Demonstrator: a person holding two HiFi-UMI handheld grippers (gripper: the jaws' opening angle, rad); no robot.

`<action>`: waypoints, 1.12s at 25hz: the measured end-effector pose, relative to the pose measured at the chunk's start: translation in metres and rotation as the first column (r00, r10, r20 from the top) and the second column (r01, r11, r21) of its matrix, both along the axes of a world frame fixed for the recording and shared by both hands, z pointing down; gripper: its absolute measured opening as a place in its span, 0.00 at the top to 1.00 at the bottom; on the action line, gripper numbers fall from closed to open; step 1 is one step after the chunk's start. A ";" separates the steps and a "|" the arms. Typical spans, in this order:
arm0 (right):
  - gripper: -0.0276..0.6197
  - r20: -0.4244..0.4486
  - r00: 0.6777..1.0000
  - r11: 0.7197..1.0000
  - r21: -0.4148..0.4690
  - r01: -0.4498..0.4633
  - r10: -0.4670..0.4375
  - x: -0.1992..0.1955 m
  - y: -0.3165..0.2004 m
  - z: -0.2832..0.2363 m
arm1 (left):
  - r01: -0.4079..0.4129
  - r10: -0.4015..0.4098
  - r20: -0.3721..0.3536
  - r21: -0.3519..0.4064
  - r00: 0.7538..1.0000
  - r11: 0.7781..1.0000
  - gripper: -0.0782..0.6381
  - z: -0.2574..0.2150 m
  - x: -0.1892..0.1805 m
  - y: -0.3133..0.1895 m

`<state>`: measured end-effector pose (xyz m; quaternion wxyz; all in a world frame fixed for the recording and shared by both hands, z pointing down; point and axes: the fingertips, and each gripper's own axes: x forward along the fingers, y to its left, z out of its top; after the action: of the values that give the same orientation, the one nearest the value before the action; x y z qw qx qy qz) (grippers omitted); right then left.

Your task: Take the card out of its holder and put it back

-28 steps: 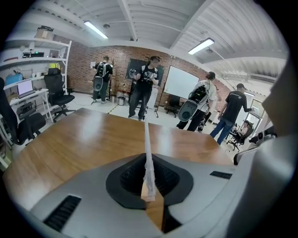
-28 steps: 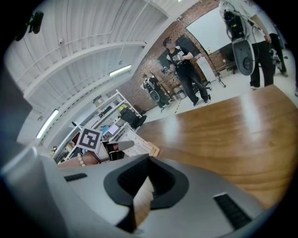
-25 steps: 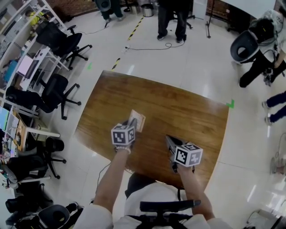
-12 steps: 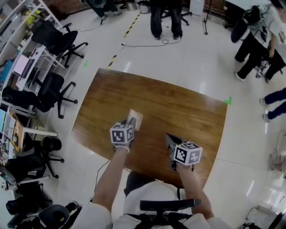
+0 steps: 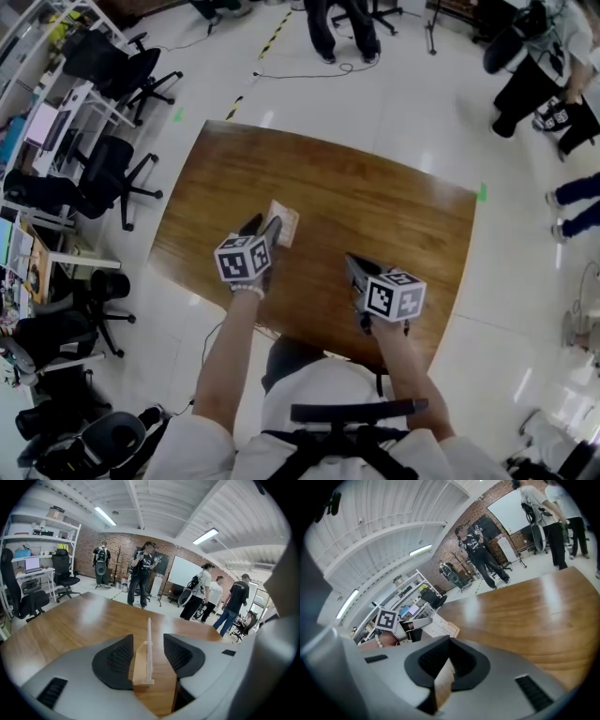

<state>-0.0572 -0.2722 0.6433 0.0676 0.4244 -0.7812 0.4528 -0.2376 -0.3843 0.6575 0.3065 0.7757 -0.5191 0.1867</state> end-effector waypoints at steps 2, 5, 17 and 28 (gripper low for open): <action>0.94 0.004 1.000 1.000 0.005 0.014 -0.014 0.000 0.006 -0.004 | 0.029 -0.028 -0.013 0.042 1.000 0.999 0.61 -0.026 -0.007 0.012; 0.94 0.009 0.997 0.996 0.042 0.076 -0.077 -0.008 0.010 -0.017 | 0.135 -0.131 -0.037 0.131 0.991 0.982 0.61 -0.072 -0.032 0.043; 0.94 -0.033 0.944 0.924 0.192 0.329 -0.329 -0.034 0.085 -0.056 | 0.364 -0.346 -0.117 0.223 0.931 0.904 0.89 -0.118 -0.030 0.253; 0.94 -0.062 0.910 0.881 0.232 0.412 -0.410 -0.048 0.146 -0.075 | 0.375 -0.364 -0.110 0.117 0.925 0.919 0.89 -0.092 0.028 0.332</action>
<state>-0.1056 -0.1260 0.5688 0.1146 0.2567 -0.9019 0.3279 -0.2098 -0.0522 0.5655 0.3049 0.6902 -0.6539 0.0560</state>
